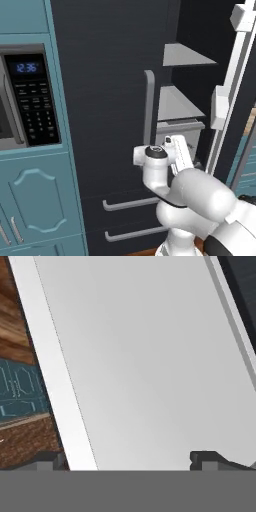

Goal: Retrieve a lemon from the fridge and place it on the cutting board with the fish.

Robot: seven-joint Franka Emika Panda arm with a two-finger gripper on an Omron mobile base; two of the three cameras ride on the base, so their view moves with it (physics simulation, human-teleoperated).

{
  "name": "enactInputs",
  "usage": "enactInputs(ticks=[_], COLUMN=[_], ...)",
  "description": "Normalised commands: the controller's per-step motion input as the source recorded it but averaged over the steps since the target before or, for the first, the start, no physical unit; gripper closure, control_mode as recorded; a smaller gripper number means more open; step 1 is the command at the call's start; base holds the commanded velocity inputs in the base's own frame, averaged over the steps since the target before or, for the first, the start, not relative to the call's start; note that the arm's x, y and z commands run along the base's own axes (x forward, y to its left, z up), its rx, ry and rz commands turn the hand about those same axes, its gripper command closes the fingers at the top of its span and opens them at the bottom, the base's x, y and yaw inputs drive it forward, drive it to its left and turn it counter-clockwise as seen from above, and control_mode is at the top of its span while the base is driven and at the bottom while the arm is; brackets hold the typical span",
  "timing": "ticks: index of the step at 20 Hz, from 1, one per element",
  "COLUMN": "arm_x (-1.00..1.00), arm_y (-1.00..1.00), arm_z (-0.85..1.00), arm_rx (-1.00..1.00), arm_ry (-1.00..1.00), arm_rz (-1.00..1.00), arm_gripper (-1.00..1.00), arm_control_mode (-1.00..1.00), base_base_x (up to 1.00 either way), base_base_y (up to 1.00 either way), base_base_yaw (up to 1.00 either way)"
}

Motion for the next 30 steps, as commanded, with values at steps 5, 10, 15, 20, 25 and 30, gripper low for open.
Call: enactInputs(ticks=[5,10,15,20,25,30], arm_x=[0.00,-0.36,-0.39,-0.15,0.01,0.13], arm_y=[-0.73,-0.99,-1.00,-0.72,0.48,0.89], arm_z=[-0.05,0.00,0.00,0.00,-0.01,-0.10], arm_rx=[0.05,0.11,0.05,0.00,-0.02,-0.02], arm_ry=[0.00,0.00,0.06,0.19,0.34,0.26], arm_rz=[0.04,0.03,0.05,0.10,0.14,0.02], arm_gripper=[-1.00,-1.00,-1.00,-1.00,-1.00,-1.00], arm_control_mode=[-1.00,-1.00,-1.00,-1.00,-1.00,-1.00], base_base_x=[0.00,0.00,0.00,0.00,0.00,0.00], base_base_y=[0.00,0.00,0.00,0.00,0.00,0.00], base_base_yaw=[0.00,0.00,0.00,0.00,0.00,0.00])
